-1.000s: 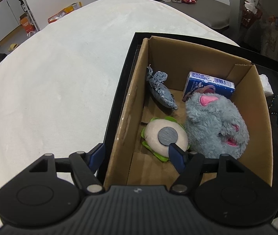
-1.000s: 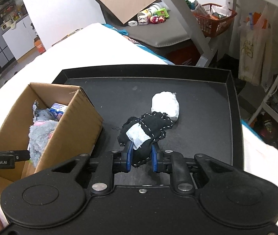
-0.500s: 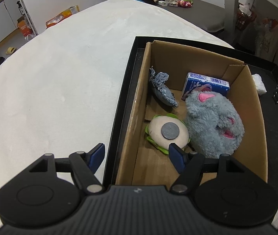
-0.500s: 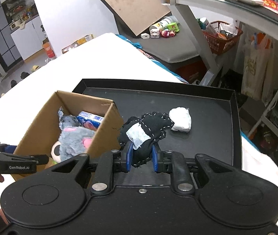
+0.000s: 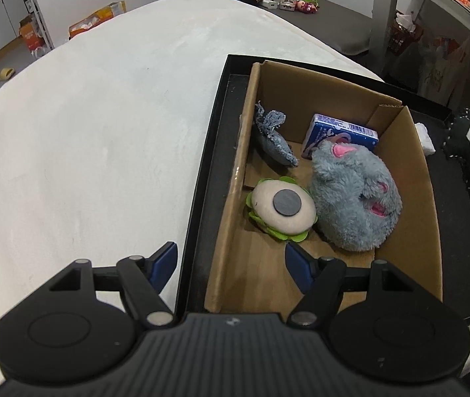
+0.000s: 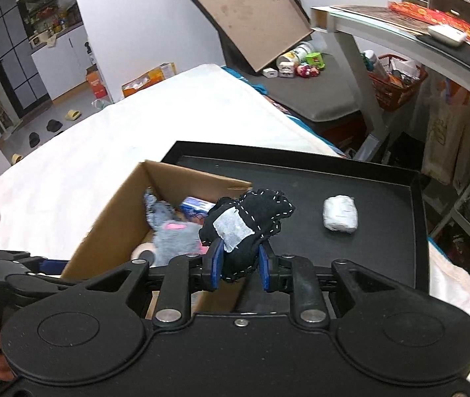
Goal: Organize soft objects
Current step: 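Carry the black stitched plush with the right gripper and release it into the box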
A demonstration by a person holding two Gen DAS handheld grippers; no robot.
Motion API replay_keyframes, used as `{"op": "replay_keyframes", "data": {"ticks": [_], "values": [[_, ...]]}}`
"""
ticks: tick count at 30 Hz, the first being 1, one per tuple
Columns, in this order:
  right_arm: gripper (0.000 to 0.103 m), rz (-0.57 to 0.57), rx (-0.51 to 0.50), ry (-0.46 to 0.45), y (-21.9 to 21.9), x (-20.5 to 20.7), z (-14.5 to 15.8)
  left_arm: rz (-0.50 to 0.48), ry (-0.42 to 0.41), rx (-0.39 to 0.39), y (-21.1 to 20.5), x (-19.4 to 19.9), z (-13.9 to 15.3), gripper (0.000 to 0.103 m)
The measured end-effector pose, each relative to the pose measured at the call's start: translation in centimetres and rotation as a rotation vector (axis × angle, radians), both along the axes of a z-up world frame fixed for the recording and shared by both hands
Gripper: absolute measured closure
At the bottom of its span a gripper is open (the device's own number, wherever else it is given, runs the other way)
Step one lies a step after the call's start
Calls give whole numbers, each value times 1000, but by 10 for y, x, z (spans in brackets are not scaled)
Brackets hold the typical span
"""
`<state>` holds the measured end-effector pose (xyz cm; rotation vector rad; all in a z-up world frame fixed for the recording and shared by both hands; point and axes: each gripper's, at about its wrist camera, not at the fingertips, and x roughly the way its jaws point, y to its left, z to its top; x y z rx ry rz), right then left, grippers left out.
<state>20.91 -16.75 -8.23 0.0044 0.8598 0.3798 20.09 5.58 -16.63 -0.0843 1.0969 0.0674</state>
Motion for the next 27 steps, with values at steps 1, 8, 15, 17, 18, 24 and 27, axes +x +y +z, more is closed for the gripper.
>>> {"op": "replay_keyframes", "data": {"ticks": [1,8,15,17,18,24,27], "values": [[80,5,-4,-2,4,-2,1,0,-1,-5,1,-1,0,33],[80,32,-20,-4,31,-13,5,-10,-16,-38,8,-8,1,33],[80,49,-32,3,53,-21,7,-5,-71,-100,17,-15,7,36],[80,59,-32,12,59,-22,7,-8,-79,-112,19,-17,8,37],[80,65,-32,18,62,-22,7,-11,-80,-115,20,-17,7,38],[80,84,-37,31,82,-26,3,-34,-82,-123,20,-20,3,59],[77,97,-37,35,90,-26,3,-43,-79,-135,22,-20,0,76]]}}
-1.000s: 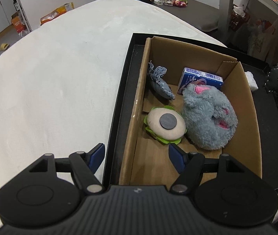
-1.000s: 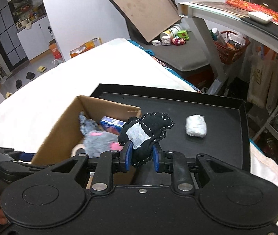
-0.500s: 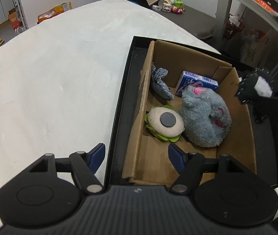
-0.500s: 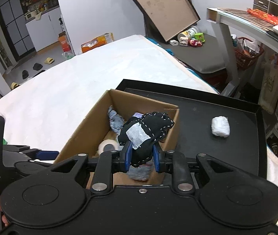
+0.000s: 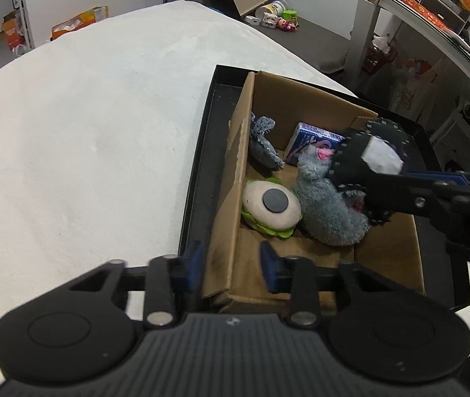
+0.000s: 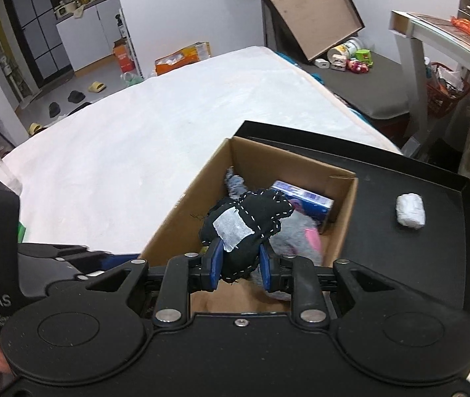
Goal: Organize soft objects
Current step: 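Carry the black stitched plush with the right gripper and release it into the box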
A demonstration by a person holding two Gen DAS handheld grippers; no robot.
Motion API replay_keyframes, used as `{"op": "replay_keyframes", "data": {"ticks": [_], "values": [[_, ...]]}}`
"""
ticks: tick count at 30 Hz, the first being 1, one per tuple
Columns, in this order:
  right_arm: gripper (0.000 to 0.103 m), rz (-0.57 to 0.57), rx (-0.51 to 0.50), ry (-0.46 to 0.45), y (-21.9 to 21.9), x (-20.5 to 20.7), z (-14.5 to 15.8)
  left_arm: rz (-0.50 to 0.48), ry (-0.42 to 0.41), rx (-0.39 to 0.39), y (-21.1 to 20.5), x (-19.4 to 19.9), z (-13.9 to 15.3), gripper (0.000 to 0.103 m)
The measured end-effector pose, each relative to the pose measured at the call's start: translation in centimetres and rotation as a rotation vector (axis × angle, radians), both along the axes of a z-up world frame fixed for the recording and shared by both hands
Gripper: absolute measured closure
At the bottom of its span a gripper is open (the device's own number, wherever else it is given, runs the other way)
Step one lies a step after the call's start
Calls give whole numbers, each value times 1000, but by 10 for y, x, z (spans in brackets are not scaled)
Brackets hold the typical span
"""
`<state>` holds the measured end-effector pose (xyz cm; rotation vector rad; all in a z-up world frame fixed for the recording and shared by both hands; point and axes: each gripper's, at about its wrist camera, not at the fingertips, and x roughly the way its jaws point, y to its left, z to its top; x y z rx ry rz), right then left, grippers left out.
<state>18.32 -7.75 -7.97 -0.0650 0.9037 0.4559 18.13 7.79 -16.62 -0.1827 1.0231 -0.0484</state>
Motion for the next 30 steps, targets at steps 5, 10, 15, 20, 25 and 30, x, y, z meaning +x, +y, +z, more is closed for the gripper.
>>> {"op": "replay_keyframes", "data": {"ticks": [5,10,15,20,25,30], "values": [[76,9,10,6,10,0,-1,-7,-3,0,2,-3,-2,81],[76,7,24,16,12,1,-3,-4,0,-8,3,-3,-2,81],[65,11,92,50,12,3,-3,-1,5,-5,2,-2,-2,81],[58,4,75,33,6,2,1,15,11,1,4,-1,-1,81],[53,-21,72,15,-10,-1,3,29,-9,18,1,-1,4,77],[50,-75,78,1,-32,0,1,8,-1,46,-6,0,4,71]]}}
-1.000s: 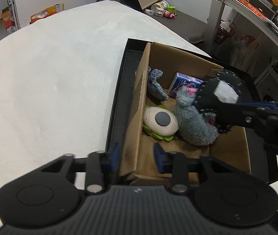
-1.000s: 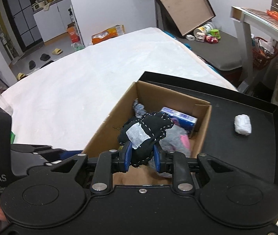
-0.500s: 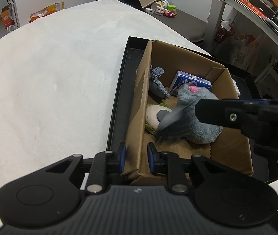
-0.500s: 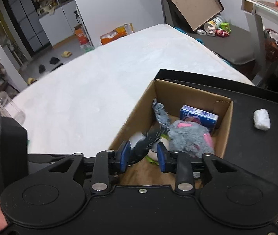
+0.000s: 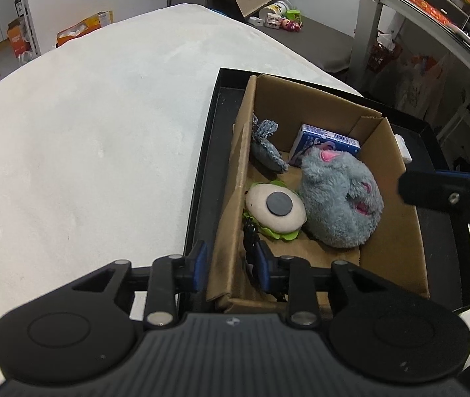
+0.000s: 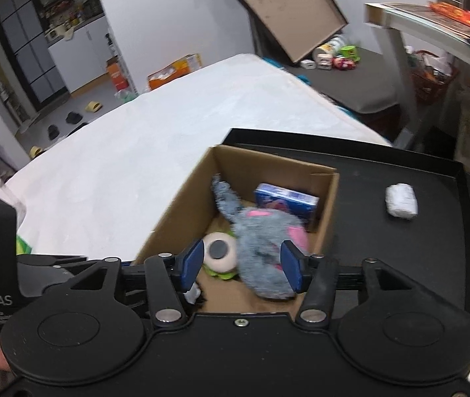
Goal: Organize soft objects
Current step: 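Carry the black stitched plush with the right gripper and release it into the box, then move the right gripper to the white cloth bundle and grasp it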
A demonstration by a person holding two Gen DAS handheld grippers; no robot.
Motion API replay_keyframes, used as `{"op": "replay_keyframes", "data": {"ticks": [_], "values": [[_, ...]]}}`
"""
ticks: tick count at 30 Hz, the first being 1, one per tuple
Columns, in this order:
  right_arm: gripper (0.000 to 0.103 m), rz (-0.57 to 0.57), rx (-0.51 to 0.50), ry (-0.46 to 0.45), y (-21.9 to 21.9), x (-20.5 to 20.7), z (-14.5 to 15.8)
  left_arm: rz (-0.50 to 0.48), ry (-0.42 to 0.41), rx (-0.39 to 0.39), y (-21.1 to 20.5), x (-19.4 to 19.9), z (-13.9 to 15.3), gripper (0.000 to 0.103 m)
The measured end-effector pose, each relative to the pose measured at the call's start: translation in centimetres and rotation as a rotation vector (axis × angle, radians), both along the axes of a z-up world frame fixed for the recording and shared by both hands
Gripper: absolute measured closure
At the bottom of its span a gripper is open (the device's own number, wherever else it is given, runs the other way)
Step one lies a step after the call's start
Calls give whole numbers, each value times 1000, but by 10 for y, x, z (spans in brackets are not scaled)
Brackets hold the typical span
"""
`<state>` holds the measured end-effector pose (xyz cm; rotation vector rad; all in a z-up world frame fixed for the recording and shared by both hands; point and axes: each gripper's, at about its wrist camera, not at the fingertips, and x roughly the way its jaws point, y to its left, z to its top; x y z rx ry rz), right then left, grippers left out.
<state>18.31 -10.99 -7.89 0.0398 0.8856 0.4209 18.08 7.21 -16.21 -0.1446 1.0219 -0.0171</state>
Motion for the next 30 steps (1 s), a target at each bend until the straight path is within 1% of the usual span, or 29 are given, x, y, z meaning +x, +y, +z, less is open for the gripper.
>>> {"op": "replay_keyframes", "data": {"ticks": [1,3,5,9,14,17,19,20,21,26,30], "values": [[50,-10,1,-1,-4,0,-1,-1,-1,4,-1,0,0,70],[47,-29,3,-3,-12,1,-2,3,-4,12,-1,0,1,64],[47,-42,4,-5,-20,2,-4,10,-4,21,-2,1,2,60],[45,-53,5,-11,-32,6,-6,19,-4,37,-5,5,3,55],[38,-87,10,-15,-48,15,-10,29,-6,57,-11,9,6,51],[34,-101,3,-17,-58,20,-14,34,-5,68,-14,12,6,49],[29,-109,-8,-27,-63,23,-16,36,-4,70,-16,13,6,49],[24,-122,-15,-32,-68,25,-18,35,-3,71,-17,14,6,49],[22,-133,-17,-35,-71,27,-19,34,-1,73,-19,15,6,48],[22,-187,9,-32,-92,39,-31,31,2,96,-26,20,4,48],[22,-208,13,-30,-103,50,-41,37,13,112,-30,25,2,48]]}}
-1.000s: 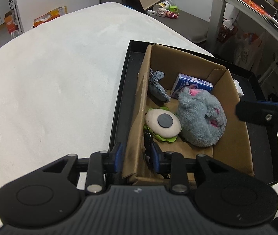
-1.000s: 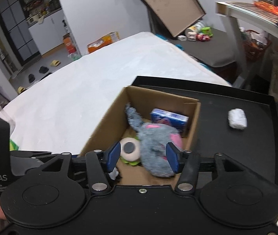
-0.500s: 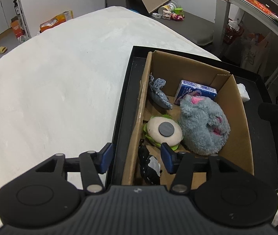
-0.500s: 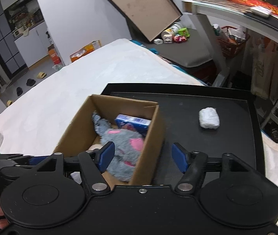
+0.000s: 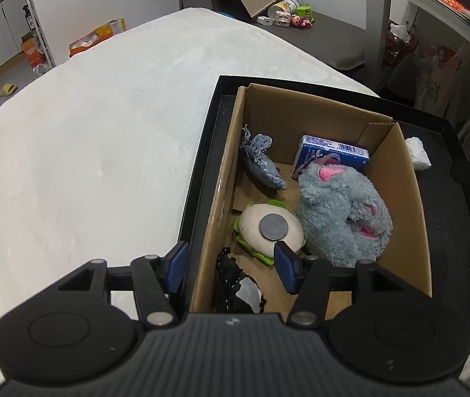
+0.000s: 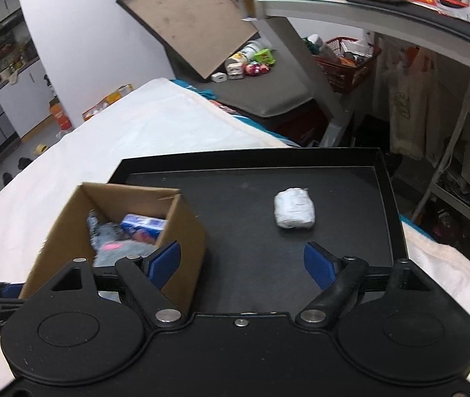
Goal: Organize soft objects
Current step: 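Move the right gripper to the white cloth bundle and grasp it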
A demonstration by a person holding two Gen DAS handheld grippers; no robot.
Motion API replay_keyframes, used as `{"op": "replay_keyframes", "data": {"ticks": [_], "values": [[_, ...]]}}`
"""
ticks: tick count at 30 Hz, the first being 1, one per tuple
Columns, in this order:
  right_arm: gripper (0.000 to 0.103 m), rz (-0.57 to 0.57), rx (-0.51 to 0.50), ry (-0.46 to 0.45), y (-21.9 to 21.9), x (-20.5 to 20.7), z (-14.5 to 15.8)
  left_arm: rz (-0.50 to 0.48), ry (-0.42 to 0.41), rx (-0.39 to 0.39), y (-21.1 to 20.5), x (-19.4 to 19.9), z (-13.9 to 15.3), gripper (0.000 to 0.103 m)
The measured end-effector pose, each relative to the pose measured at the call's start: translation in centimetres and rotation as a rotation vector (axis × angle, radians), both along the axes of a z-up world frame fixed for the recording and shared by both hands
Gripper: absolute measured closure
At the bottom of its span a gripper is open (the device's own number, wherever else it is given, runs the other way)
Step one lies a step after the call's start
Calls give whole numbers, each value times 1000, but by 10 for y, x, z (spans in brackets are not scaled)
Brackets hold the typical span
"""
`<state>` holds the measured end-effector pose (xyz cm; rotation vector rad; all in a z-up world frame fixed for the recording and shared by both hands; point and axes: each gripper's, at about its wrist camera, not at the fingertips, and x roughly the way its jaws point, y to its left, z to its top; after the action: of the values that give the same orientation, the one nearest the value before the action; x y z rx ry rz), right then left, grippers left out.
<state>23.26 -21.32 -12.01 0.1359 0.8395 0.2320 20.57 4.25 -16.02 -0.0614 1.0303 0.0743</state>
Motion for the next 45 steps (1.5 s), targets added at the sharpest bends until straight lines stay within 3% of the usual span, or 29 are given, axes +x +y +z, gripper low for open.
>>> {"op": "replay_keyframes", "data": {"ticks": [16,34,41,43,45], "values": [[17,-16,2,29,-31,41,-33,25,73,82,-22,22,-17,38],[18,5,21,42,-42,74,-61,40,93,193,-43,34,-28,27],[23,17,0,47,-36,85,-67,37,88,204,-45,36,-29,26],[27,23,-12,49,-31,87,-70,36,88,202,-45,36,-29,26],[37,37,-21,54,-26,90,-72,35,86,198,-44,36,-29,26]]}}
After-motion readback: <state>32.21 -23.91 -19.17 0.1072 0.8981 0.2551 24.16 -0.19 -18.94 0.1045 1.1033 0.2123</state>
